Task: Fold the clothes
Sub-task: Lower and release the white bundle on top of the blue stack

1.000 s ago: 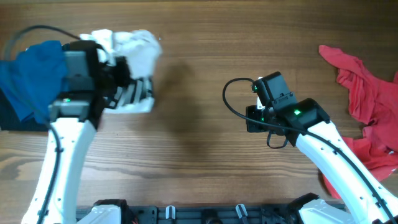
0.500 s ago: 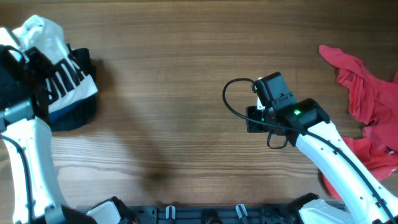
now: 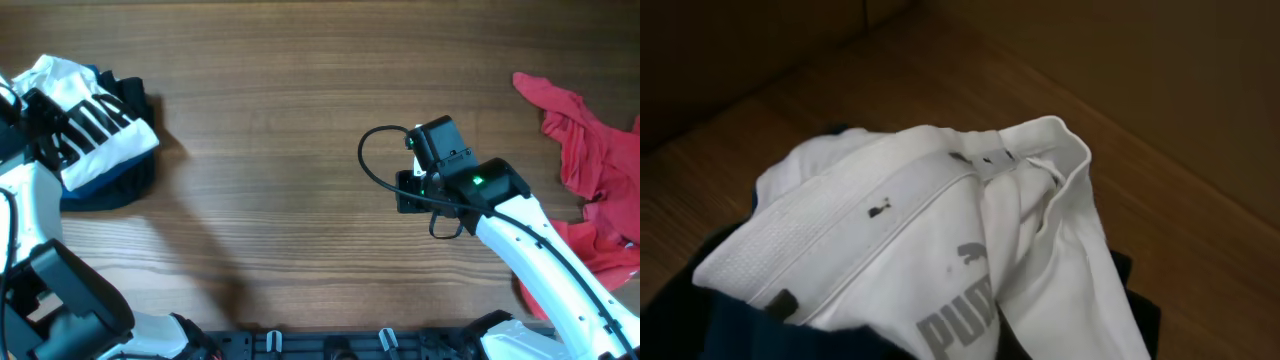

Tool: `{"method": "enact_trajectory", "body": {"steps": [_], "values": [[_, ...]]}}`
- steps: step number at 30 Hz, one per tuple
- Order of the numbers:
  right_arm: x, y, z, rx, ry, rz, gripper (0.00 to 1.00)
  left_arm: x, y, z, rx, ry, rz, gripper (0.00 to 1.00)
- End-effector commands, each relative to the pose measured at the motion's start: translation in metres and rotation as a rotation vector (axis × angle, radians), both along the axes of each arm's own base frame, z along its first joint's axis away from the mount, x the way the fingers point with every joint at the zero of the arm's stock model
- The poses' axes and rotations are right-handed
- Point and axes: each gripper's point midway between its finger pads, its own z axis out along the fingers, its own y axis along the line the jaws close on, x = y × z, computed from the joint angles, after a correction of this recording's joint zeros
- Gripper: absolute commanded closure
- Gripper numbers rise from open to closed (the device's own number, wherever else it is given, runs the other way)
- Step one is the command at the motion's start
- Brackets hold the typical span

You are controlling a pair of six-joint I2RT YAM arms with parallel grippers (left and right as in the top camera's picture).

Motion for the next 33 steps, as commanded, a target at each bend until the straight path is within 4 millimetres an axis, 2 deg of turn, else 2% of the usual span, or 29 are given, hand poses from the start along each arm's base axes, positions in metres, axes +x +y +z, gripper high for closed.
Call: {"method": "enact_trajectory", "body": {"steps": [1,3,6,11,15,19,23,25,28,33], "values": [[0.005,-0.001,0.010,0.000,-0.036,-0.017,0.65,-0.004,0.026,0.006,0.025,-0.028,0.041,0.76],[0.005,-0.001,0.010,0.000,-0.036,-0.017,0.65,-0.009,0.036,0.001,-0.003,-0.032,0.078,0.00],[0.005,-0.001,0.010,0.000,-0.036,-0.017,0.64,-0.018,0.045,-0.004,-0.077,-0.060,0.138,0.00],[0.005,-0.001,0.009,0.000,-0.035,-0.016,0.64,-0.003,0.015,0.018,-0.223,-0.199,-0.082,0.00],[0.005,0.000,0.009,0.004,-0.032,-0.015,0.64,0.003,-0.006,0.049,-0.257,-0.295,-0.185,0.00],[0.004,0.000,0.009,0.004,-0.028,-0.013,0.64,0.002,-0.034,0.102,-0.227,-0.401,-0.305,0.00],[0.004,0.000,0.009,0.004,-0.030,-0.014,0.64,-0.006,-0.067,0.130,-0.227,-0.420,-0.380,0.00],[0.005,0.000,0.009,0.006,-0.033,-0.014,0.63,-0.012,-0.078,0.130,-0.250,-0.393,-0.382,0.00],[0.005,0.000,0.009,0.005,-0.032,-0.013,0.63,-0.018,-0.089,0.110,-0.334,-0.319,-0.364,0.00],[0.004,0.000,0.009,0.004,-0.031,-0.013,0.63,-0.030,-0.064,0.048,-0.412,-0.138,-0.166,0.00]]}}
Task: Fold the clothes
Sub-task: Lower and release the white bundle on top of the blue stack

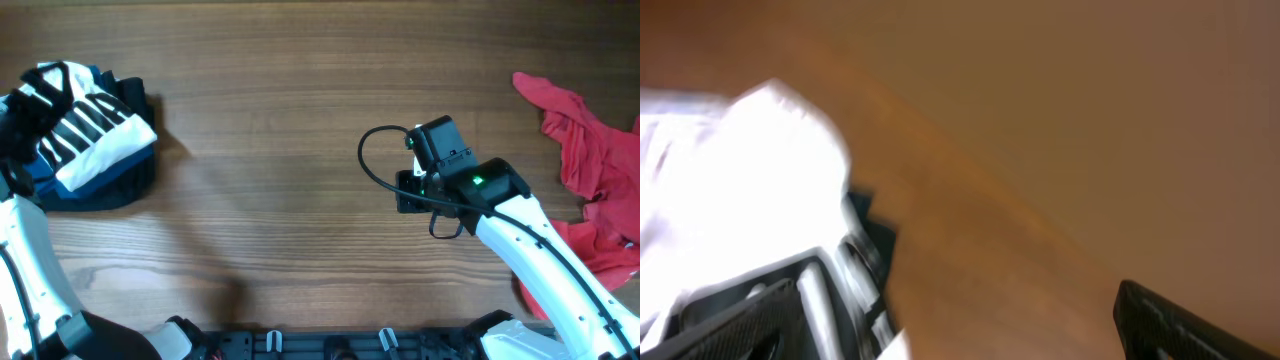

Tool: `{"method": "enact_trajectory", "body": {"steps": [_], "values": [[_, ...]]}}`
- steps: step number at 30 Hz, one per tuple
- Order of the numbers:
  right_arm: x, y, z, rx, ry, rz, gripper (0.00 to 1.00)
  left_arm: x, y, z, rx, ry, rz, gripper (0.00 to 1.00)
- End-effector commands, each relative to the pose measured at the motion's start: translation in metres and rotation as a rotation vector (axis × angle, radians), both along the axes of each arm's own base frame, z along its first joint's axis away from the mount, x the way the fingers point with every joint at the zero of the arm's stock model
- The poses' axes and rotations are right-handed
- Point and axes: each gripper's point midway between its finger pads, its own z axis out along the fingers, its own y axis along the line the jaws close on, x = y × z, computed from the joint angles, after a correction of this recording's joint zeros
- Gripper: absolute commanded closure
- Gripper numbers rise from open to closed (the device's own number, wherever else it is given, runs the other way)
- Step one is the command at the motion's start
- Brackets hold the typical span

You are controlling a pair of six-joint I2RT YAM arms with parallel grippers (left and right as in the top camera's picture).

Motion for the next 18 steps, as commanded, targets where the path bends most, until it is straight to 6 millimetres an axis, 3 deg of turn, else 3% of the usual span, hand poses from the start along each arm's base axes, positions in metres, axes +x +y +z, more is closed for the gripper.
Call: {"method": "enact_trajectory", "body": {"steps": [1,5,8,12,15,18], "values": [[0.004,0.000,0.009,0.003,-0.031,-0.011,0.63,-0.001,0.028,-0.046,-0.023,0.129,0.106,0.00],[0.004,0.000,0.009,0.003,-0.031,-0.011,0.63,0.004,0.049,-0.087,-0.070,0.192,0.132,0.00],[0.002,-0.001,0.008,0.000,-0.022,-0.011,0.63,0.004,0.078,-0.122,-0.099,0.219,0.181,0.00],[-0.001,-0.003,0.007,-0.008,-0.009,-0.011,0.63,-0.002,0.099,-0.148,-0.142,0.231,0.214,0.00],[0.001,-0.002,0.008,-0.005,-0.015,-0.011,0.62,-0.003,0.101,-0.154,-0.150,0.241,0.219,0.00],[0.002,-0.001,0.008,-0.002,-0.019,-0.011,0.62,0.003,0.096,-0.145,-0.155,0.197,0.178,0.00]]}}
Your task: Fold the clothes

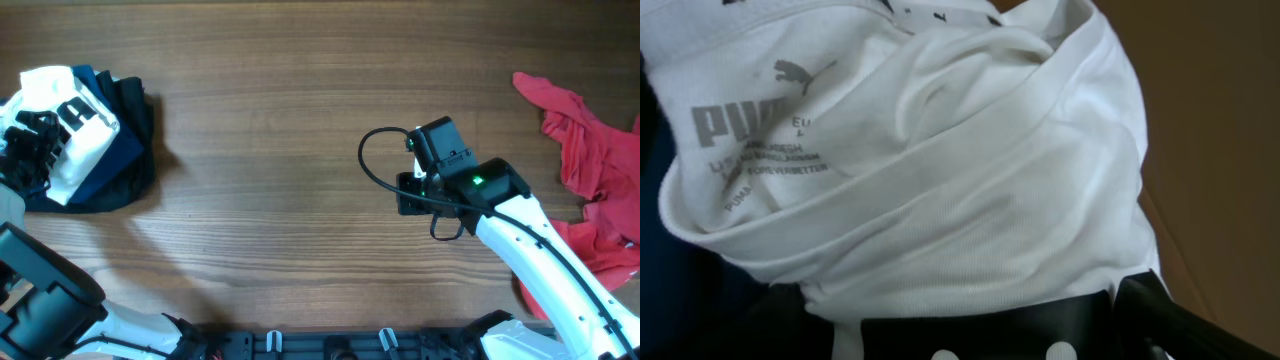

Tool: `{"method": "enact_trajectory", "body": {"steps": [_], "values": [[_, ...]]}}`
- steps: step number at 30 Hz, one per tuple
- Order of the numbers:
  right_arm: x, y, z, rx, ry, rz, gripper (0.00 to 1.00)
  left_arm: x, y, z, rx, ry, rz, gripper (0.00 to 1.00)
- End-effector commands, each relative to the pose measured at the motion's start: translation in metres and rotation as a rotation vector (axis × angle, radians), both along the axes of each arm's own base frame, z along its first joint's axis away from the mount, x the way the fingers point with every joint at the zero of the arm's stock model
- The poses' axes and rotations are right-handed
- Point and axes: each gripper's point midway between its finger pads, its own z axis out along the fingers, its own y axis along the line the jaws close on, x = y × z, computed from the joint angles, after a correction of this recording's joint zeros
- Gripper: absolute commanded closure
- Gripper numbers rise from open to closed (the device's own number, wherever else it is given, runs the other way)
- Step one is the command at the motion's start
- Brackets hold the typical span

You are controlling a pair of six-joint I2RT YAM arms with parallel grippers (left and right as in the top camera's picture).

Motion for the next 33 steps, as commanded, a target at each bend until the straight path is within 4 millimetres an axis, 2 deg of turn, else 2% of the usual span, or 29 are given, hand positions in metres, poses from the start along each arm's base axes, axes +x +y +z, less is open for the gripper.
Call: {"method": "enact_trajectory", "body": {"steps": [1,3,5,11,14,16,17,19,23,25,30,33], "values": [[0.005,0.000,0.009,0.006,-0.036,-0.011,0.62,0.010,-0.008,0.009,-0.028,-0.075,-0.063,0.00],[0.005,0.000,0.009,0.004,-0.034,-0.011,0.59,0.020,-0.021,0.029,-0.051,-0.175,-0.147,0.00],[0.005,0.000,0.009,0.004,-0.033,-0.011,0.57,0.025,-0.025,0.048,-0.100,-0.243,-0.151,0.01],[0.006,0.001,0.009,0.007,-0.037,-0.012,0.33,0.025,-0.042,0.108,-0.039,-0.334,-0.195,0.01],[0.008,0.005,0.010,0.025,-0.041,-0.008,0.21,0.025,-0.068,0.141,0.007,-0.373,-0.247,0.01],[0.010,0.011,0.012,0.056,-0.047,0.001,0.14,0.026,-0.092,0.153,0.034,-0.372,-0.294,0.01],[0.011,0.013,0.013,0.070,-0.051,0.005,0.13,0.027,-0.102,0.155,0.038,-0.361,-0.306,0.01],[0.014,0.022,0.016,0.117,-0.061,0.020,0.01,0.029,-0.133,0.153,0.053,-0.316,-0.358,0.01],[0.022,0.037,0.024,0.193,-0.099,0.047,0.01,0.033,-0.210,0.135,0.079,-0.203,-0.513,0.00],[0.029,0.041,0.029,0.212,-0.133,0.051,0.01,0.031,-0.258,0.118,0.077,-0.121,-0.606,0.00],[0.043,0.037,0.035,0.199,-0.193,-0.003,0.00,0.011,-0.339,0.083,0.188,0.058,-0.780,0.00],[0.056,0.022,0.038,0.153,-0.243,-0.066,0.01,-0.004,-0.367,0.067,0.299,0.154,-0.831,0.00]]}}
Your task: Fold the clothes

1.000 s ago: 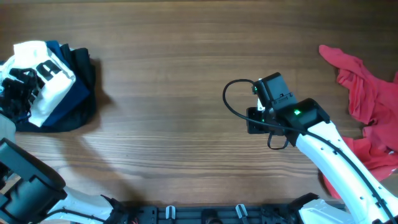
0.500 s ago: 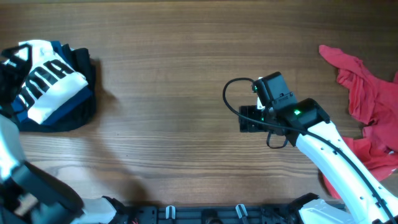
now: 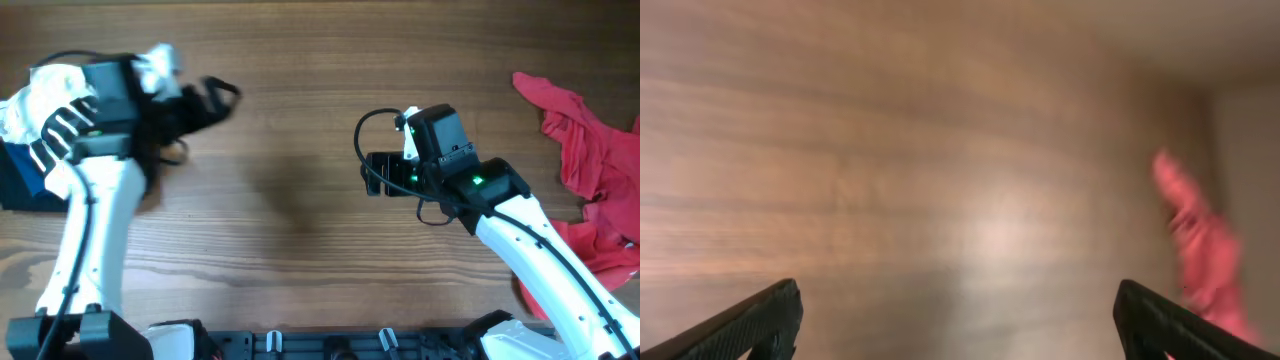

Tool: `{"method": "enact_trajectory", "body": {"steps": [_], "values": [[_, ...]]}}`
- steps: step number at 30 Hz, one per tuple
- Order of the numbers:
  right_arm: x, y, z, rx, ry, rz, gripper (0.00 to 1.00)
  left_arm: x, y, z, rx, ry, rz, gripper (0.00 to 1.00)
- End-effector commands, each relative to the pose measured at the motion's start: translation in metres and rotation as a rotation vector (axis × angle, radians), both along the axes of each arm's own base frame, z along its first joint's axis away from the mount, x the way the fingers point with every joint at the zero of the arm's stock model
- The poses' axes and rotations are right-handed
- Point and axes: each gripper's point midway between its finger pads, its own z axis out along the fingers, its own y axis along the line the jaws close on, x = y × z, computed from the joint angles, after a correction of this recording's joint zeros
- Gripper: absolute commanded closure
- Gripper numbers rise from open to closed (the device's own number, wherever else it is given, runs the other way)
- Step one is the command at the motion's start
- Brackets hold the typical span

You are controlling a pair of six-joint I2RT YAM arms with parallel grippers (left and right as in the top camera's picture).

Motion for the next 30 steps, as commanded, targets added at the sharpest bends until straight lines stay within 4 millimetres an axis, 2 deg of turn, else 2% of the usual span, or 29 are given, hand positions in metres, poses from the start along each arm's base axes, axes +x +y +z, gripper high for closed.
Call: {"method": "enact_trajectory", "body": {"steps": [1,4,6,9,12,15,18,21,25,27,28,30], "values": [[0.020,-0.021,0.012,-0.040,-0.075,-0.109,0.01,-0.011,-0.018,-0.016,0.247,0.003,-0.047,0.00],[0.027,-0.043,0.011,-0.062,-0.076,-0.154,0.00,-0.030,-0.037,-0.026,0.260,0.064,-0.107,0.00],[0.021,-0.057,0.007,-0.069,-0.031,-0.154,0.00,-0.045,-0.041,-0.033,0.265,0.122,-0.134,0.00],[0.001,-0.082,0.002,-0.109,0.054,-0.201,0.00,-0.072,-0.033,-0.044,0.286,0.243,-0.145,0.00],[-0.007,-0.098,0.017,-0.144,0.005,-0.244,0.00,-0.093,-0.025,-0.046,0.304,0.310,-0.153,0.02],[-0.014,-0.101,0.051,-0.112,-0.119,-0.257,0.00,-0.099,-0.022,-0.027,0.314,0.252,-0.149,0.01],[-0.030,-0.104,0.087,-0.059,-0.260,-0.267,0.00,-0.105,-0.020,0.006,0.303,0.120,-0.130,0.01],[-0.050,-0.109,0.109,-0.023,-0.365,-0.271,0.00,-0.114,-0.009,0.037,0.315,-0.018,-0.072,0.00],[-0.078,-0.115,0.123,0.007,-0.485,-0.264,0.00,-0.139,0.016,0.071,0.341,-0.199,0.054,0.00],[-0.091,-0.118,0.126,0.026,-0.535,-0.268,0.00,-0.153,0.025,0.078,0.340,-0.247,0.100,0.00],[-0.101,-0.121,0.127,0.041,-0.569,-0.272,0.00,-0.166,0.029,0.083,0.327,-0.295,0.111,0.00],[-0.108,-0.122,0.126,0.059,-0.580,-0.286,0.00,-0.174,0.030,0.089,0.313,-0.335,0.117,0.00]]}}
